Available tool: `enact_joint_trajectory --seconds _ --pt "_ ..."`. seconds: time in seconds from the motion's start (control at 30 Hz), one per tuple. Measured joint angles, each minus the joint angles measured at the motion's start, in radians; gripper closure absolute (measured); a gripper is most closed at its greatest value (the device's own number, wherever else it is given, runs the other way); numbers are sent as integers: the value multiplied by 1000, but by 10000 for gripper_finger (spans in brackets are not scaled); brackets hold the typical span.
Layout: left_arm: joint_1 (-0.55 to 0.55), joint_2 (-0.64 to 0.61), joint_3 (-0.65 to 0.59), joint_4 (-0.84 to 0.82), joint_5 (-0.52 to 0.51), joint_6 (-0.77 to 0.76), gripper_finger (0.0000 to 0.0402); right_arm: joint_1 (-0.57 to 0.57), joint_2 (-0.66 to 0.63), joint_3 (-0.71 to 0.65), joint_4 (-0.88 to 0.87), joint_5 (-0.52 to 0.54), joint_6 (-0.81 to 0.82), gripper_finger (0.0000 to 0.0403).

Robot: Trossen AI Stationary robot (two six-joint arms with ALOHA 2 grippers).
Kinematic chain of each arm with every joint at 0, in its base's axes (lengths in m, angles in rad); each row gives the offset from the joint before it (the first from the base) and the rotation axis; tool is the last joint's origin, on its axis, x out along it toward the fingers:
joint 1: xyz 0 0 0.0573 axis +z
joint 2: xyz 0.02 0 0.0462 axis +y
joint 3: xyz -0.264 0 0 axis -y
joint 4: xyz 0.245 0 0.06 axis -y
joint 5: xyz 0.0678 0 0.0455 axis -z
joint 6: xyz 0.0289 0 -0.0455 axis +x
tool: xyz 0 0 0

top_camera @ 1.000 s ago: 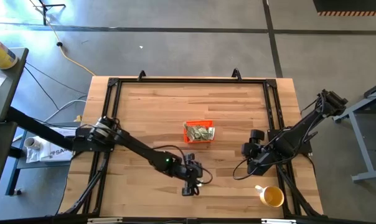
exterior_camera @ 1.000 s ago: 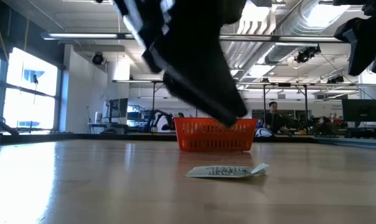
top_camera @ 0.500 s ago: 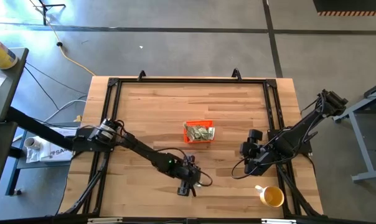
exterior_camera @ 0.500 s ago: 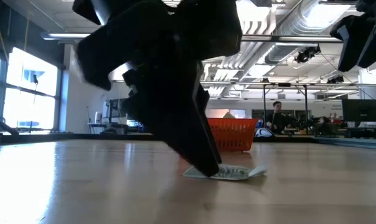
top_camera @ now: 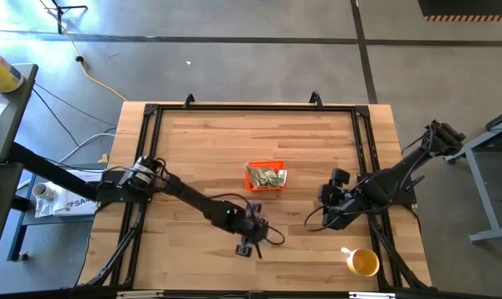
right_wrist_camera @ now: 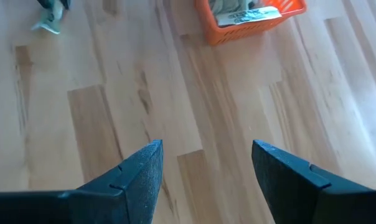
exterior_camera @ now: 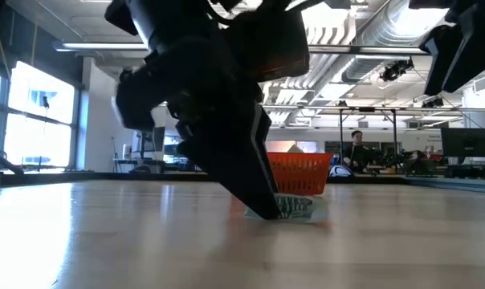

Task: Pick and place Stevia / Truvia into bins
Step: Put the light green stevia packet into the orange basket

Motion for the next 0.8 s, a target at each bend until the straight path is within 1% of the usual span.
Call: enact_joint_trajectory --seconds 0.17,0.27,0.37,0.5,0.6,0.67,0.8 --pt "30 -3 9 -15 -9 4 331 -20 0 0 0 3 0 167" --pt "46 -13 40 -61 -10 8 366 -21 0 0 0 18 0 167" --pt "65 -27 91 -155 -54 10 367 -20 0 0 0 41 1 167" --pt "102 -77 196 -285 -158 12 365 -20 0 0 -2 69 15 167" --pt "143 -95 272 -393 -167 15 354 -20 0 0 -11 81 26 167" --pt "184 -113 307 -427 -172 33 357 -20 0 0 -9 86 26 167" --pt "284 -130 317 -479 -154 52 366 -20 0 0 -9 110 26 167"
